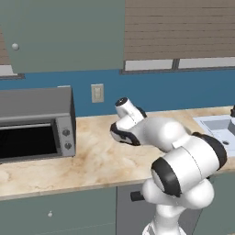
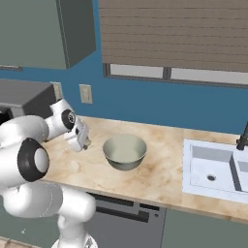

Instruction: Gather the eggs and milk located in the vicinity of the sink area and place them right next to the bowl.

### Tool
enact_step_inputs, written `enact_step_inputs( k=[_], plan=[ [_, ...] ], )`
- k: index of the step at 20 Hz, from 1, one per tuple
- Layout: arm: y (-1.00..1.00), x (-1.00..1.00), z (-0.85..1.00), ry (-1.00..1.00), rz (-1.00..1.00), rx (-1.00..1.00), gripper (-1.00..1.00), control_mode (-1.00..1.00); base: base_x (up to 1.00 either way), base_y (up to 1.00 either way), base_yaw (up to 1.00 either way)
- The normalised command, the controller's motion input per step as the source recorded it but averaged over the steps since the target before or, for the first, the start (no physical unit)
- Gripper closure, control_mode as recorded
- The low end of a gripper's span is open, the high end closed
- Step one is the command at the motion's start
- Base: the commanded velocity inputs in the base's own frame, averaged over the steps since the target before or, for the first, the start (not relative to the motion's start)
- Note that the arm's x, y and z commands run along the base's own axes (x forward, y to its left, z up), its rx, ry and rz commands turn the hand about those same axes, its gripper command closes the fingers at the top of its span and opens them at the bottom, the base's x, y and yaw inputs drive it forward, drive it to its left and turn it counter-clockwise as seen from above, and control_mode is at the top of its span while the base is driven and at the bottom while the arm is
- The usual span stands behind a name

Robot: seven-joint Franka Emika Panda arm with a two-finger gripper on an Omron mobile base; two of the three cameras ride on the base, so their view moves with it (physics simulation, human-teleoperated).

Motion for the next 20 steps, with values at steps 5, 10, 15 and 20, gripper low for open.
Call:
enact_step_inputs(
  k=[5, 10, 15, 20],
  plan=[
    [-0.16, 0.41, -0.24, 0.0, -0.03, 0.0, 1.0, -1.0, 0.0, 0.0, 0.0],
    [-0.19, 0.4, -0.17, 0.0, -0.03, 0.03, 1.0, -1.0, 0.0, 0.0, 0.0],
    [-0.13, 0.31, -0.2, 0.0, -0.06, 0.02, 1.0, -1.0, 0.0, 0.0, 0.0],
    [-0.12, 0.25, -0.22, -0.01, -0.11, 0.01, 1.0, -1.0, 0.0, 0.0, 0.0]
  ],
)
